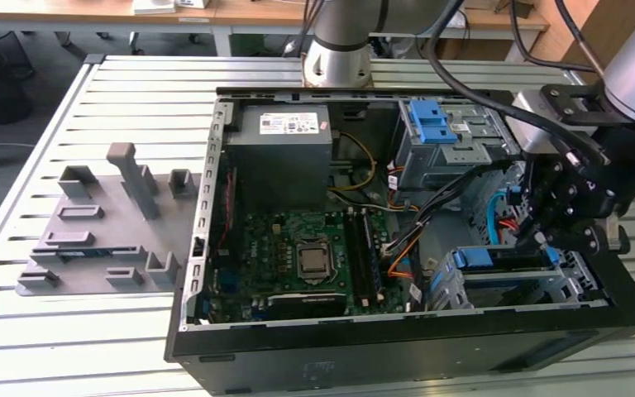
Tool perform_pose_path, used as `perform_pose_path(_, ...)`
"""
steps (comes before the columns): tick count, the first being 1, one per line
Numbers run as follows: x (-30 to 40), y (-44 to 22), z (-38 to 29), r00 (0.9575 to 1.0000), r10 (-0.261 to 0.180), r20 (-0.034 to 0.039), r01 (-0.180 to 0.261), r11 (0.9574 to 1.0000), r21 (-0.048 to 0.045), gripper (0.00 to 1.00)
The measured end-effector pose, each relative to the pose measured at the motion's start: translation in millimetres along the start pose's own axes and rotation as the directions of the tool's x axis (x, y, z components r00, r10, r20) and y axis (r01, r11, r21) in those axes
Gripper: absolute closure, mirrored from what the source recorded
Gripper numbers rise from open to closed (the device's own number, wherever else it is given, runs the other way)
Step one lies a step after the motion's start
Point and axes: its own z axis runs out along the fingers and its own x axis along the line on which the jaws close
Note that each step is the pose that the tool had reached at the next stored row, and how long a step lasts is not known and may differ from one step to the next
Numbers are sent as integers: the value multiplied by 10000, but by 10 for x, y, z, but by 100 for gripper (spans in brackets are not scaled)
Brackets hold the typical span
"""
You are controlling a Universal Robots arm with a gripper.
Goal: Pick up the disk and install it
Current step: 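Insert the first disk wire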
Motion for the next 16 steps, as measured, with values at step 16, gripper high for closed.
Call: perform_pose_path(16,18,-5,46,10000,26,1,-26,10000,0,83)
